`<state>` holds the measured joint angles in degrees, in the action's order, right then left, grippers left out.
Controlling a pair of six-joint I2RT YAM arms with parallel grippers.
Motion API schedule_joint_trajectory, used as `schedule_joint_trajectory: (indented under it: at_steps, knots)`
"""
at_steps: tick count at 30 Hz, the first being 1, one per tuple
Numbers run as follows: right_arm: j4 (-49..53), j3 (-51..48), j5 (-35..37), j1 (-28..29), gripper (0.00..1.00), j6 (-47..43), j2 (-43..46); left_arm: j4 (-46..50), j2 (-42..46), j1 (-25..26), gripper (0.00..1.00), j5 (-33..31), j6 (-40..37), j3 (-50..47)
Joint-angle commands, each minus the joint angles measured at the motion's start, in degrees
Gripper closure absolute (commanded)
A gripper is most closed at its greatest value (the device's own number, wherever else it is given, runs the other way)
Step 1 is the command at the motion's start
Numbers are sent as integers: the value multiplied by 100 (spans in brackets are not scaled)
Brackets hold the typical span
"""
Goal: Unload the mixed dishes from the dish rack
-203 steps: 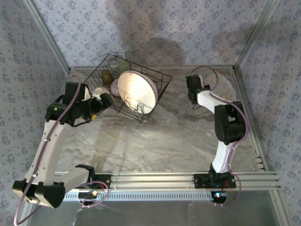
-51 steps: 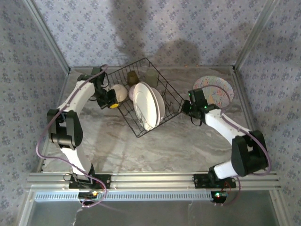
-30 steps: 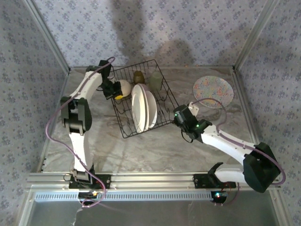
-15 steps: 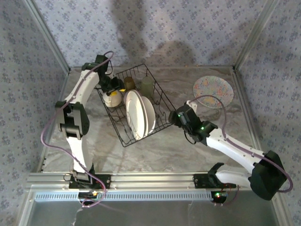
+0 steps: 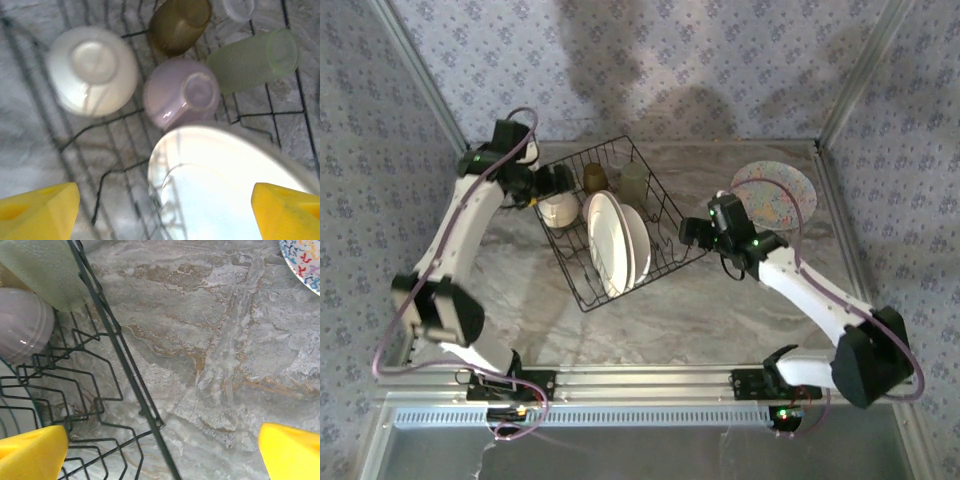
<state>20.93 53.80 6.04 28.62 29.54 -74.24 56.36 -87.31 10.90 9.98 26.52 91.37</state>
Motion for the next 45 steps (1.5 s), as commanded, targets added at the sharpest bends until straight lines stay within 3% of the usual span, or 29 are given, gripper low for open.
schedule_joint_trajectory:
  at_steps: [1,3,5,7,11,13,23,33,45]
  knots:
    - [340,492,-787,-137,2,-873,-611,-65,716,-431,9,-501,417,-878]
    - [389,702,-864,-133,4,-969,-904,-175,917,-790,15,-390,569,-1331]
    - [369,843,-958,-151,4,-1081,-1140,-301,950,-1188,27,-8,715,-1665]
    - [315,965,-1055,-180,6,-1106,-1327,-426,921,-1413,38,-31,780,-1874]
    - [297,1246,-1230,-197,11,-1145,-1720,-610,561,-1783,87,-92,904,-2145]
    - [281,1347,-1301,-192,15,-1144,-1875,-707,277,-1819,99,-69,915,-2131]
    - [286,1392,-1462,-225,41,-1105,-2090,-937,-1115,-1398,100,88,913,-1275]
    - [177,1134,-1581,-260,65,-955,-2007,-966,-1807,-1092,100,180,984,-651]
    - [-109,659,-1178,-123,79,77,-1610,-440,-2963,-787,100,405,842,994]
